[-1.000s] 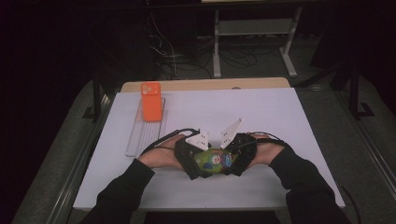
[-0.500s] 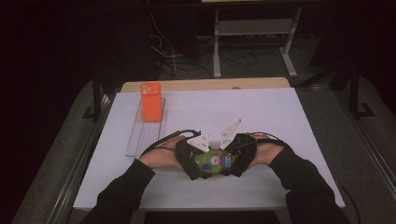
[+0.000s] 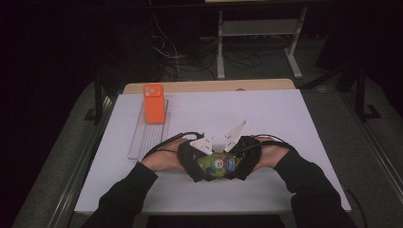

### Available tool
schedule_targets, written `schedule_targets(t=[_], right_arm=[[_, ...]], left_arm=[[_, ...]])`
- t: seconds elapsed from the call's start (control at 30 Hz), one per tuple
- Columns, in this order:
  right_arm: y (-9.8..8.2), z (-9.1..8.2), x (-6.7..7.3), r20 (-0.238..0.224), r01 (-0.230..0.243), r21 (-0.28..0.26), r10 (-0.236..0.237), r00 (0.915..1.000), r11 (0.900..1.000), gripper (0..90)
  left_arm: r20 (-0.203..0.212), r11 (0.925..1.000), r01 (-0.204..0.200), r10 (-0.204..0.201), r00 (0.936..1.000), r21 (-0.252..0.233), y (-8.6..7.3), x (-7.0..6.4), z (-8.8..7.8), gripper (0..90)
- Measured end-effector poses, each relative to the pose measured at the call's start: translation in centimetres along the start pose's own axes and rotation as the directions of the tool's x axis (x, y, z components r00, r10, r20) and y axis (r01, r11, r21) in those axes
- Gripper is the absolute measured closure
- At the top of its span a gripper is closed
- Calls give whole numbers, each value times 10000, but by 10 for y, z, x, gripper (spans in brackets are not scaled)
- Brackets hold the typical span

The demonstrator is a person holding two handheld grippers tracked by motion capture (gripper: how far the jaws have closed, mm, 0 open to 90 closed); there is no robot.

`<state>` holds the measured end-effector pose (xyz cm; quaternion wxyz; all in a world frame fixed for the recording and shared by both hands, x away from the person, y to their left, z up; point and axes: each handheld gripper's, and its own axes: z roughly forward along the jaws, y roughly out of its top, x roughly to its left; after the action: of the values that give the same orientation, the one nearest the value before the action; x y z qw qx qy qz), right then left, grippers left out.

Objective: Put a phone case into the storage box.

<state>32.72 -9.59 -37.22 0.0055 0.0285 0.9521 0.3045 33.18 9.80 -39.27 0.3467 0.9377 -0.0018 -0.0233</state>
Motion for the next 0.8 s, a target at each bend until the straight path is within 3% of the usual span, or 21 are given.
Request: schedule_targets(t=[0.2, 0.3, 0.33, 0.43, 0.53, 0.7, 0.8], right_arm=[[-3, 0, -1, -134, -257, -383, 252, 9996, 9989, 102], [-4, -3, -3, -120, -412, -650, 405, 9991, 9970, 61], [-6, -8, -4, 165, -786, -703, 799, 9967, 9944, 51], [-8, -13, -7, 433, -973, -949, 1017, 9939, 9907, 42], [-13, -20, -12, 763, -1047, -1306, 1153, 9904, 9859, 36], [-24, -31, -17, 1156, -1831, -1927, 2076, 9714, 9640, 32], [-31, -35, -19, 1394, -2510, -2221, 2855, 9482, 9422, 26]], left_arm=[[148, 10000, 76, -76, 9999, 0, -1, 2, -2, 150], [67, 9993, 365, -365, 9993, -59, -4, 3, -3, 150], [0, 9992, 399, -399, 9992, -75, -5, 4, -3, 150], [-265, 9981, 604, -608, 9978, -136, -7, 6, -6, 150], [-604, 9940, 1077, -1088, 9922, -206, -9, 8, -7, 150], [-1217, 9852, 1691, -1714, 9776, -295, -11, 9, -8, 150], [-1613, 9784, 2043, -2068, 9650, -325, -11, 10, -7, 150]])
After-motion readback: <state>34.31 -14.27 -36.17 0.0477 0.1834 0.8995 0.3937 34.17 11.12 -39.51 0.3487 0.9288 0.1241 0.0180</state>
